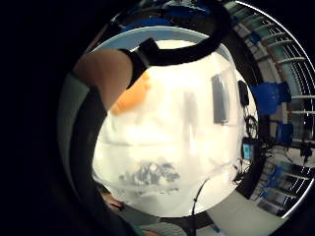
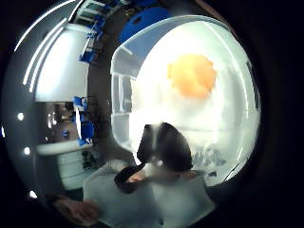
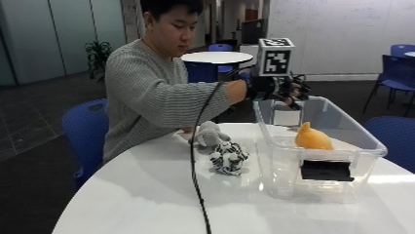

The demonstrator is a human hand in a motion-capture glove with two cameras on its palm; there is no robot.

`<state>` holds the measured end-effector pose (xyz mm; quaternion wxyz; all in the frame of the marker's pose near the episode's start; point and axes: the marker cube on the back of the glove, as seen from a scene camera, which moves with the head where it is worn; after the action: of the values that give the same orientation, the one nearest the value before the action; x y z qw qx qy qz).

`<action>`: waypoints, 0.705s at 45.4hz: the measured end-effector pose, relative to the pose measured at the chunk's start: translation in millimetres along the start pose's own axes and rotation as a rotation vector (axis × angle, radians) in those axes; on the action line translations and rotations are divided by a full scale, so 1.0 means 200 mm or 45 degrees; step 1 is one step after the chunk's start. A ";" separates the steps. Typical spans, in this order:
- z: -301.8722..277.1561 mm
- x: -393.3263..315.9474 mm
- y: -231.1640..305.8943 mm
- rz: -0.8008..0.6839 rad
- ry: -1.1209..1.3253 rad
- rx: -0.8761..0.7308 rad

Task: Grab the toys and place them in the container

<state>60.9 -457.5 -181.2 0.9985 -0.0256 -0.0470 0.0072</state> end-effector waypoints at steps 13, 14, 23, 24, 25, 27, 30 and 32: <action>0.17 -0.08 0.93 -0.355 -0.059 -0.015; 0.20 -0.11 0.99 -0.371 -0.061 -0.028; 0.46 -0.25 1.23 -0.446 -0.068 -0.091; 0.47 -0.26 1.24 -0.451 -0.066 -0.094; 0.48 -0.27 1.24 -0.454 -0.062 -0.095; 0.50 -0.28 1.24 -0.453 -0.051 -0.090; 0.52 -0.28 1.23 -0.449 -0.033 -0.090; 0.55 -0.29 1.22 -0.450 -0.019 -0.098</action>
<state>-9.6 -209.3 -89.9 0.9822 -0.0552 -0.0584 -0.1700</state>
